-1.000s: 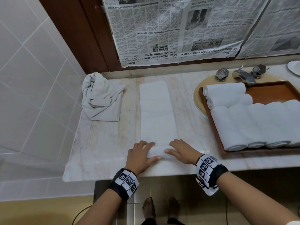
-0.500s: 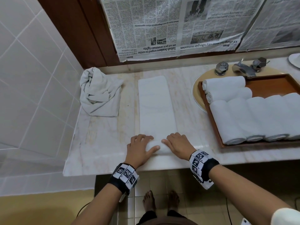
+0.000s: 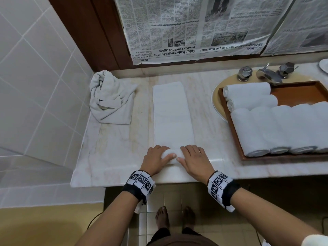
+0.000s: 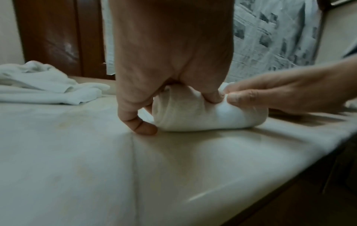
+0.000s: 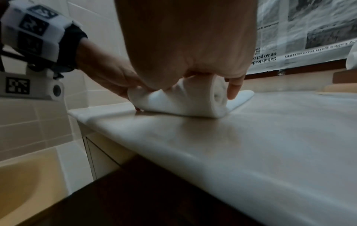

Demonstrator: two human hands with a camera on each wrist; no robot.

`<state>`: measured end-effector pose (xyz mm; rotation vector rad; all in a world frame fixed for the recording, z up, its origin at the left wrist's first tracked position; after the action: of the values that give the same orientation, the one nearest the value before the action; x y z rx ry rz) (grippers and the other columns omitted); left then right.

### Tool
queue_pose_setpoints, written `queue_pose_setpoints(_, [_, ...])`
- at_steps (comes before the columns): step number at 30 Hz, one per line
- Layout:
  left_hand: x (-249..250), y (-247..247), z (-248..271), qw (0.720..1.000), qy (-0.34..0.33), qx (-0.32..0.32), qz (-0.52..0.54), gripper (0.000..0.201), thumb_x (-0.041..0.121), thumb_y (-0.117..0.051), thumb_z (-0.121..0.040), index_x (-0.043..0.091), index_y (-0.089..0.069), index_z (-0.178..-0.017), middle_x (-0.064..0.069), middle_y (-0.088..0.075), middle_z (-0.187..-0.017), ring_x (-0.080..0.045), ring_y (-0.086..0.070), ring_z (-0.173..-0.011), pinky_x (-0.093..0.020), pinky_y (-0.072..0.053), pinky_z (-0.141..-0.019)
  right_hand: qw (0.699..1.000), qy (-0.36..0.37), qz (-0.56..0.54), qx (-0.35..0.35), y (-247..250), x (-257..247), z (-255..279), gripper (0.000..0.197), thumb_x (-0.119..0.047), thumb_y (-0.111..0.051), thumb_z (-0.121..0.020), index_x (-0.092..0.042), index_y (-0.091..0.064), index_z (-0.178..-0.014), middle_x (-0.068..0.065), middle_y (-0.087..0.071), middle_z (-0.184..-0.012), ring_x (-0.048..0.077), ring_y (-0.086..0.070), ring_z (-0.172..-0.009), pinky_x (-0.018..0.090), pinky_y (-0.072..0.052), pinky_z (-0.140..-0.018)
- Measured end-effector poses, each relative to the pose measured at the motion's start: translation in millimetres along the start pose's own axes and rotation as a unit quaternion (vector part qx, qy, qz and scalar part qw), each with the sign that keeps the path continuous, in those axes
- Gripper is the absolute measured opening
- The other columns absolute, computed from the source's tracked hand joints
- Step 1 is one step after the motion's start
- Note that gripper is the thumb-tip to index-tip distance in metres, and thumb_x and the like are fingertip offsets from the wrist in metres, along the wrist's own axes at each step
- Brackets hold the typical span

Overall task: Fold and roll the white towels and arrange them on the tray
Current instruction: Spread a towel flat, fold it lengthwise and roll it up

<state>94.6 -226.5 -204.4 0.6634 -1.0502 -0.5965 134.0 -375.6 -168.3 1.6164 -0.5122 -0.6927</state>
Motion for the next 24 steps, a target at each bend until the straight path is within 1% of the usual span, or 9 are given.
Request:
queue_pose_setpoints(2, [1, 0, -2, 0.999, 0.001, 0.012, 0.04, 0.072, 0.089, -0.039, -0.074, 0.039, -0.06, -0.121, 0.009, -0.062, -0.117, -0.021, -0.052, -0.117, -0.044, -0.042, -0.101, 1.0, -0.003, -0.019, -0.021, -3, 4, -3, 0.048, -0.048, -0.033, -0.099, -0.01, -0.062, -0.108, 0.006, -0.061, -0.097, 0.027, -0.057, -0.085, 0.04, -0.049, -0.073])
queue_pose_setpoints(4, [6, 4, 2, 0.998, -0.007, 0.036, 0.046, 0.062, 0.08, -0.047, -0.081, 0.04, -0.055, -0.127, 0.008, -0.057, -0.124, -0.02, -0.05, -0.119, -0.044, -0.042, -0.101, 0.998, -0.004, -0.037, -0.052, -8, 7, -7, 0.051, -0.049, -0.029, -0.1, -0.011, -0.062, -0.106, 0.006, -0.061, -0.096, 0.028, -0.057, -0.084, 0.039, -0.048, -0.071])
queue_pose_setpoints(7, [23, 11, 19, 0.988, -0.062, 0.108, -0.093, 0.053, 0.066, -0.052, -0.09, 0.038, -0.05, -0.135, 0.008, -0.043, -0.138, -0.019, -0.037, -0.126, -0.041, -0.04, -0.098, 0.992, -0.003, -0.072, -0.099, -11, 12, -15, 0.064, -0.054, -0.015, -0.095, -0.011, -0.06, -0.113, 0.008, -0.06, -0.108, 0.03, -0.055, -0.098, 0.041, -0.043, -0.08])
queue_pose_setpoints(9, [31, 5, 30, 0.977, -0.1, 0.128, -0.141, 0.057, 0.066, -0.05, -0.09, 0.034, -0.05, -0.137, 0.008, -0.043, -0.14, -0.02, -0.036, -0.127, -0.039, -0.039, -0.095, 0.988, -0.023, -0.092, -0.123, -12, 14, -17, 0.067, -0.054, -0.01, -0.093, -0.014, -0.057, -0.118, 0.006, -0.056, -0.115, 0.029, -0.05, -0.107, 0.041, -0.038, -0.087])
queue_pose_setpoints(12, [25, -4, 30, 0.98, -0.106, 0.102, -0.136, 0.067, 0.072, -0.037, -0.087, 0.03, -0.051, -0.139, 0.005, -0.048, -0.139, -0.021, -0.039, -0.127, -0.036, -0.037, -0.096, 0.98, -0.065, -0.13, -0.134, -16, 18, -17, 0.045, -0.043, -0.022, -0.104, -0.017, -0.056, -0.118, 0.004, -0.054, -0.117, 0.026, -0.045, -0.111, 0.039, -0.035, -0.09])
queue_pose_setpoints(14, [22, -5, 25, 0.982, -0.111, 0.073, -0.133, 0.069, 0.073, -0.034, -0.088, 0.03, -0.05, -0.14, 0.005, -0.048, -0.139, -0.02, -0.039, -0.127, -0.035, -0.036, -0.096, 0.977, -0.081, -0.144, -0.133, -18, 20, -14, 0.039, -0.037, -0.025, -0.106, -0.017, -0.057, -0.117, 0.003, -0.055, -0.115, 0.025, -0.046, -0.11, 0.038, -0.035, -0.089])
queue_pose_setpoints(18, [20, -1, 12, 0.988, -0.103, 0.014, -0.113, 0.064, 0.07, -0.046, -0.09, 0.027, -0.051, -0.137, 0.004, -0.051, -0.135, -0.021, -0.041, -0.122, -0.038, -0.039, -0.098, 0.995, -0.05, -0.054, -0.06, -3, 9, -8, 0.027, -0.022, -0.04, -0.1, -0.014, -0.064, -0.105, 0.004, -0.062, -0.1, 0.028, -0.058, -0.093, 0.039, -0.043, -0.08])
queue_pose_setpoints(21, [15, 2, 1, 0.997, -0.062, -0.02, -0.041, 0.071, 0.073, -0.049, -0.08, 0.025, -0.056, -0.132, 0.0, -0.056, -0.127, -0.022, -0.045, -0.118, -0.039, -0.039, -0.1, 0.998, -0.028, -0.058, -0.002, 5, 0, 2, 0.034, -0.032, -0.04, -0.095, -0.012, -0.063, -0.11, 0.004, -0.062, -0.102, 0.025, -0.058, -0.09, 0.038, -0.049, -0.081])
queue_pose_setpoints(24, [13, 4, -3, 0.998, -0.054, -0.017, 0.009, 0.08, 0.082, -0.042, -0.074, 0.026, -0.061, -0.128, 0.0, -0.061, -0.121, -0.02, -0.052, -0.114, -0.038, -0.041, -0.098, 0.996, -0.008, -0.082, -0.014, -1, 0, 4, 0.047, -0.045, -0.036, -0.097, -0.01, -0.06, -0.119, 0.005, -0.061, -0.108, 0.025, -0.058, -0.094, 0.04, -0.052, -0.081])
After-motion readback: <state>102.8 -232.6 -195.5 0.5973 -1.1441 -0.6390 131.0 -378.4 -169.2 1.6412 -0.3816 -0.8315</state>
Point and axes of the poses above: each hand's wrist, its own z-axis away from the middle knuckle, its own y-axis out of the back of the hand, x = y × z, the point moved 9 cm from there along -z, towards the middle knuckle
